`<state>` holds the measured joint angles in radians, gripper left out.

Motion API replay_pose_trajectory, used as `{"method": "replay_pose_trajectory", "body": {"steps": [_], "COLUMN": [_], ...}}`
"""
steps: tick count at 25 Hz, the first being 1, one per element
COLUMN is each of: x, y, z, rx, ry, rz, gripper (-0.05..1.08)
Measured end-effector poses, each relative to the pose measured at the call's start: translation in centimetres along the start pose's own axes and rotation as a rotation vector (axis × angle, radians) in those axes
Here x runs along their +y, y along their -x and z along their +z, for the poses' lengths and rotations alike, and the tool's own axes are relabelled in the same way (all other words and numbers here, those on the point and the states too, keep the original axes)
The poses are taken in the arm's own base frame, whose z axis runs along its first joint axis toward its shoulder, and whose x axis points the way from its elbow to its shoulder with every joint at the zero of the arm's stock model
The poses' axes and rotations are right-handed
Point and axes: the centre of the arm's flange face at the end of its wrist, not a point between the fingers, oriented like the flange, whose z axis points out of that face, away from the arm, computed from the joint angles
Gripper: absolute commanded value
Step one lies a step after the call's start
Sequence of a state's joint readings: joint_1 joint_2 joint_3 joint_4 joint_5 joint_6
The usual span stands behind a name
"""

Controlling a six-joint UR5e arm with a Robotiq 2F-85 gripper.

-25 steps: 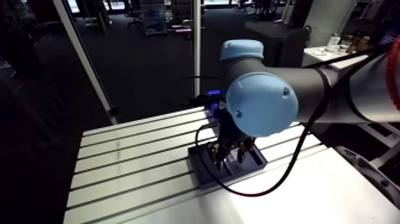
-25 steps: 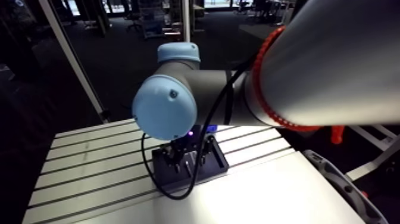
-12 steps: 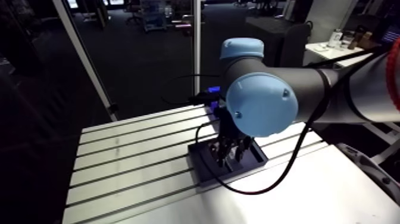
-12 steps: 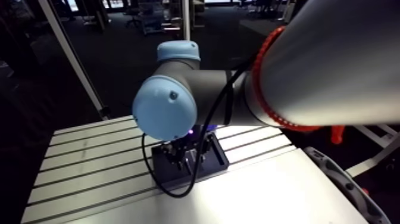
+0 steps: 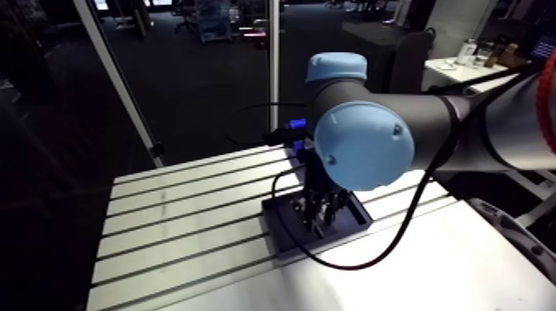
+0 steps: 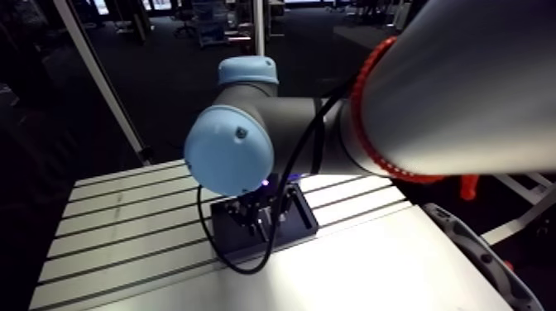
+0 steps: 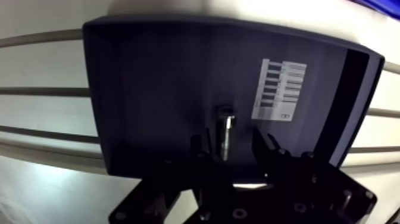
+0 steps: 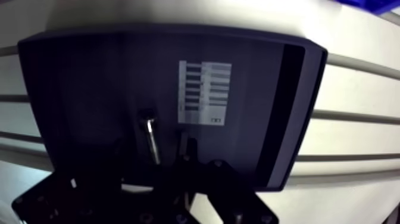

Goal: Pick up the M10 bolt from the tray and put it into the blue bin.

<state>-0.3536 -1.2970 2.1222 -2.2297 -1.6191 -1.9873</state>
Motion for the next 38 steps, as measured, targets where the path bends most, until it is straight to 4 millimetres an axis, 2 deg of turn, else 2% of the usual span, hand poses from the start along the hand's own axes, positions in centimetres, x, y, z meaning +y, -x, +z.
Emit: {"method": "replay_pose_trajectory", "body": {"steps": [38], "x": [-0.27], "y": [0.09], "z": [-0.07], "rx": [-0.003], "ry": [0.001], "rz": [-0.007], "gripper": [0.71]}}
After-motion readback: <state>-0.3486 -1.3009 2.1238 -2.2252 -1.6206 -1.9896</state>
